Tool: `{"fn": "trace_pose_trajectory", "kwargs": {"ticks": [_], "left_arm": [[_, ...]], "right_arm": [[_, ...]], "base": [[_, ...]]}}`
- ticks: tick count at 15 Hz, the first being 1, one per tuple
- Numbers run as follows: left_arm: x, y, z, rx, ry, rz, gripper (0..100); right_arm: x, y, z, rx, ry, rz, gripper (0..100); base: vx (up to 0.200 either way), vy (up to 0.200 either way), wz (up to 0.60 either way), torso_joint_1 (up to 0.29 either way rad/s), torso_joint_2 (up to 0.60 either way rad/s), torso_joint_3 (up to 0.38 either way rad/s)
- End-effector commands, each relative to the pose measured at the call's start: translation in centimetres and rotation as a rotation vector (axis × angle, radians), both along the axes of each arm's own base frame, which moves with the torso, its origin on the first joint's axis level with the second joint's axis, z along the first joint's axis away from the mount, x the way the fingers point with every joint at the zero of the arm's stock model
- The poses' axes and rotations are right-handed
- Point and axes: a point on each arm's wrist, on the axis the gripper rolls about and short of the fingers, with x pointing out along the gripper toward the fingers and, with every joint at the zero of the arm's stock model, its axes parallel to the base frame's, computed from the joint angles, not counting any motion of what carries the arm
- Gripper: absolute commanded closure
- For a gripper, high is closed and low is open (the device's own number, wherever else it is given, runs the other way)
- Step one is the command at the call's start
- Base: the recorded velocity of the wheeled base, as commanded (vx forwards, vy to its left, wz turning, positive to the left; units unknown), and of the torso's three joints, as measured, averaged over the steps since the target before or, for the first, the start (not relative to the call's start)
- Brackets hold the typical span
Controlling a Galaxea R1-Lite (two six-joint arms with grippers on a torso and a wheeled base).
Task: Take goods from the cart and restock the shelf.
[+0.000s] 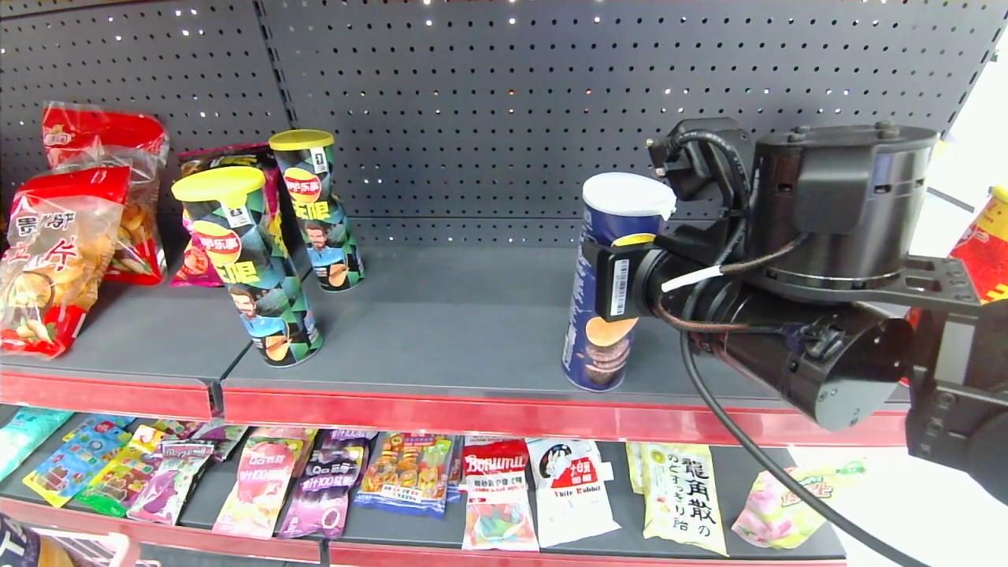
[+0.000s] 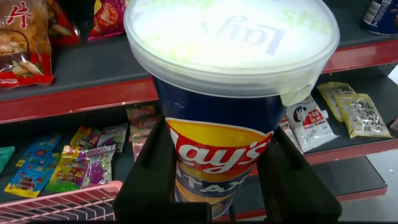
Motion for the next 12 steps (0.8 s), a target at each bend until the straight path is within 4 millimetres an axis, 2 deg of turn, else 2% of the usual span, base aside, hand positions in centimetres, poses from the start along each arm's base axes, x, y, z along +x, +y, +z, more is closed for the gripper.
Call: {"fn": "trace_pose_trajectory", "kwargs": {"ticks": [1, 3, 4, 11, 12], "left_arm": [[0.0, 0.0, 0.0, 0.0, -0.001, -0.001, 100], [0.0, 0.0, 0.0, 0.0, -0.001, -0.001, 100], [0.0, 0.0, 0.0, 0.0, -0.001, 0.001, 100], [-0.3, 0.0, -0.2, 0.0, -0.004, -0.001, 100], [-0.2, 0.0, -0.1, 0.0, -0.004, -0.001, 100]], "right_arm": [[0.0, 0.2, -0.2, -0.004, 0.004, 0.004, 100], [-0.1, 0.1, -0.3, -0.014, 0.005, 0.002, 100], [-0.1, 0.1, -0.4, -0.019, 0.006, 0.004, 0], [-0.5, 0.1, 0.1, 0.004, -0.003, 0.013, 0], [-1.1, -0.7, 0.7, 0.01, -0.015, 0.012, 0]], "base": [[0.0, 0.0, 0.0, 0.0, 0.0, 0.0], [0.0, 0.0, 0.0, 0.0, 0.0, 0.0], [0.0, 0.0, 0.0, 0.0, 0.0, 0.0], [0.0, 0.0, 0.0, 0.0, 0.0, 0.0], [0.0, 0.0, 0.0, 0.0, 0.0, 0.0]]}}
